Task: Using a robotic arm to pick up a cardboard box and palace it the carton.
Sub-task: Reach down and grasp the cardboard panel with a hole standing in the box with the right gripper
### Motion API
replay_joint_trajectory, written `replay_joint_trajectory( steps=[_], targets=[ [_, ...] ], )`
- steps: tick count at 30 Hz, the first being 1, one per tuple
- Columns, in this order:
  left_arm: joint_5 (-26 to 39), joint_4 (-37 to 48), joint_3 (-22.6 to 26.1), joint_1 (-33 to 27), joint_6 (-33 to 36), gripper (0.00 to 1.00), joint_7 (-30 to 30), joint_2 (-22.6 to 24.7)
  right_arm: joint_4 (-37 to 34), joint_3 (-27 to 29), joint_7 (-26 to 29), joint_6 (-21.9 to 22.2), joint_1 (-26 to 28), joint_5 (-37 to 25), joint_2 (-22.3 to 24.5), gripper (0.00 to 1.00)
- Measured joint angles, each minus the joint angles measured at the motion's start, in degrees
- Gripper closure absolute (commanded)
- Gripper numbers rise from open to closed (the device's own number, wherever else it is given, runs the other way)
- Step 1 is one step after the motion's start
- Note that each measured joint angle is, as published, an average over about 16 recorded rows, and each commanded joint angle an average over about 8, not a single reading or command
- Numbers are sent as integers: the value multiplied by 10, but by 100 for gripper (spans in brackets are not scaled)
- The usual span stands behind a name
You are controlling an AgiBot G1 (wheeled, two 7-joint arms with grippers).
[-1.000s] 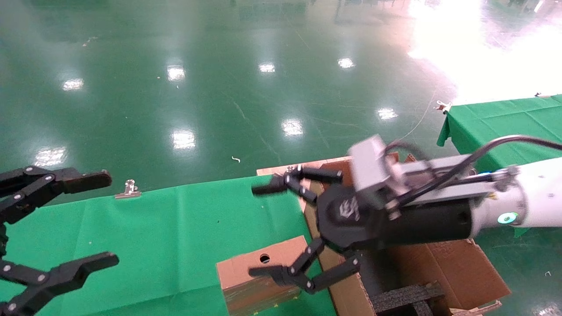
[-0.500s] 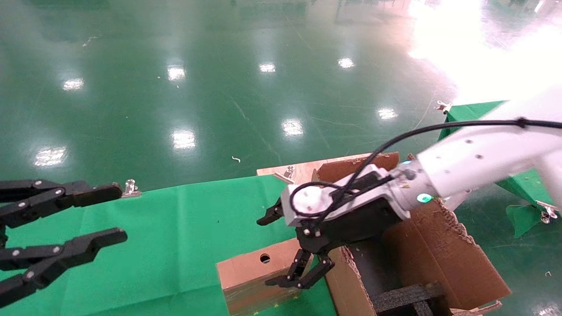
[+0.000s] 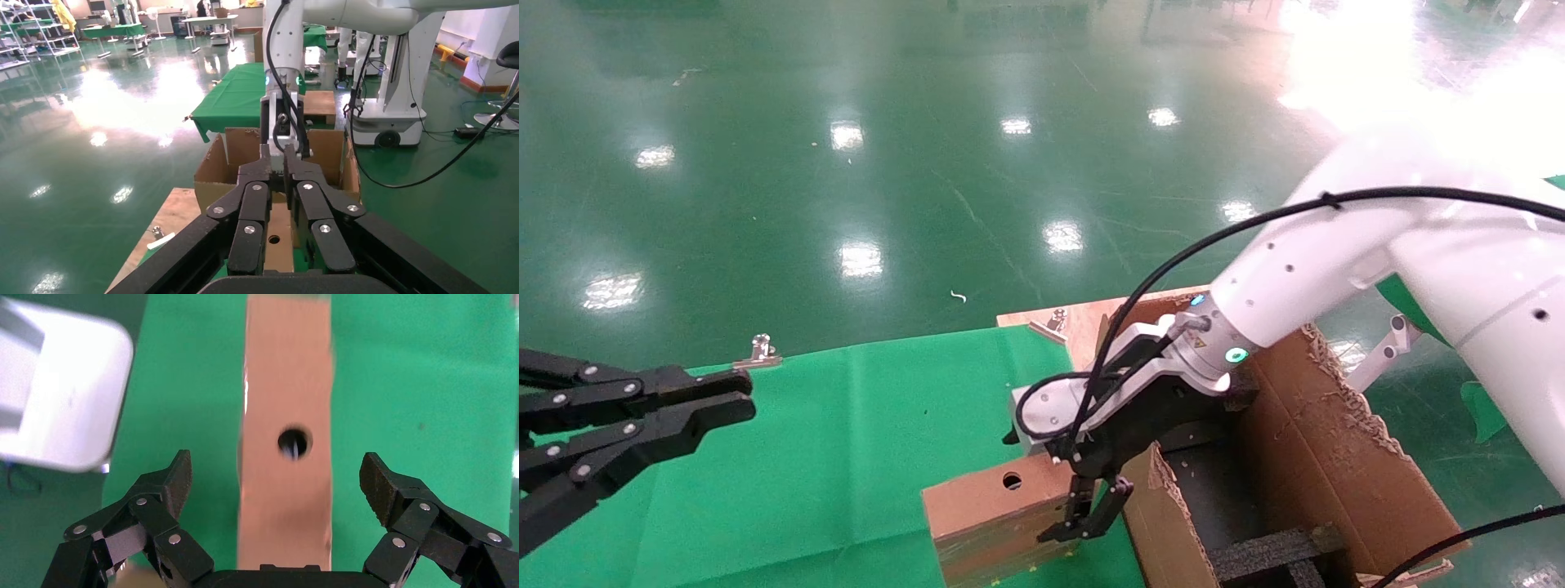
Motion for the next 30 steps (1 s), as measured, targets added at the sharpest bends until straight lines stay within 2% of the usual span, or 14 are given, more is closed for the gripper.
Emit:
replay_joint_trajectory(
  steps=[5,6,7,8,13,14,15,30],
  targets=[
    [0,0,0,0,0,26,0,0,-23,-32,-21,3,18,-14,-22,0],
    [0,0,0,0,0,13,0,0,-27,-37,-25,4,20,-16,-25,3],
    [0,0,0,0,0,2,0,0,-30,-41,-28,5,22,-17,-29,13],
    [0,0,0,0,0,0,0,0,-34,-44,-32,5,24,-18,-32,26],
    [0,0,0,0,0,0,0,0,-47,-54,-43,7,29,-16,-41,88],
    [0,0,0,0,0,0,0,0,-49,-55,-45,7,30,-16,-42,97],
    [0,0,0,0,0,0,0,0,-50,-55,-46,7,30,-15,-43,100],
    [0,0,0,0,0,0,0,0,-50,-55,-46,7,30,-14,-43,100]
  ],
)
